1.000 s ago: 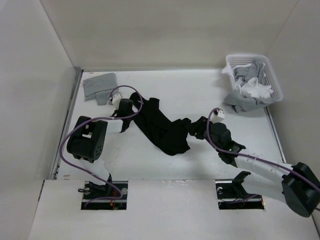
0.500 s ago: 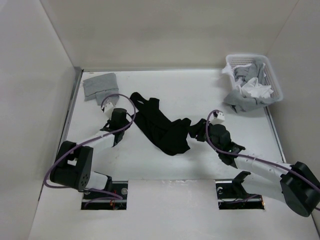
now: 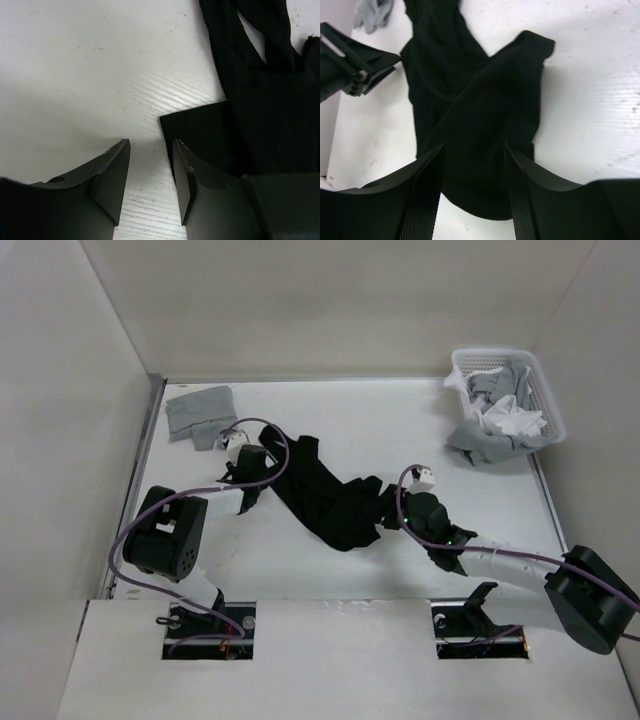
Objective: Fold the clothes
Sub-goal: Flatten the tank top out
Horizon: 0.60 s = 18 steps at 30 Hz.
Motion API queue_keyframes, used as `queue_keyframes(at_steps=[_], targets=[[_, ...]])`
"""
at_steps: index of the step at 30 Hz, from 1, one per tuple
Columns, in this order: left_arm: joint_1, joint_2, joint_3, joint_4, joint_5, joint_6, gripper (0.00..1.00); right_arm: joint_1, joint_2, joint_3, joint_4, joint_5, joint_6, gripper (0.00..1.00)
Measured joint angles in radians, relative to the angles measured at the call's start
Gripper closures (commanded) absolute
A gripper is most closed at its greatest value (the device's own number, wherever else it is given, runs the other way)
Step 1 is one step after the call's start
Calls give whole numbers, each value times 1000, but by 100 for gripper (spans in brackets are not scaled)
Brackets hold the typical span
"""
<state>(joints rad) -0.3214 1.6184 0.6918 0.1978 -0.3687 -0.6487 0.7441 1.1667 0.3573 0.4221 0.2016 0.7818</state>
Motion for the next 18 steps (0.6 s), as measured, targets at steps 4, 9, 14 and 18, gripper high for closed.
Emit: queue_keyframes(at_steps=[4,9,14,18], targets=[[-3,37,41,-13,-24,53,61,16,0,0,31,0,2,45],[-21,93,113,-45,-46,103,60,35,0,0,59,0,1,45],[-43,134,178,-99,-47,137,71,43,-15,0,64,0,1,45],[-51,156,216,-136,-50,160,85,43,-64,-2,65,0,1,45]])
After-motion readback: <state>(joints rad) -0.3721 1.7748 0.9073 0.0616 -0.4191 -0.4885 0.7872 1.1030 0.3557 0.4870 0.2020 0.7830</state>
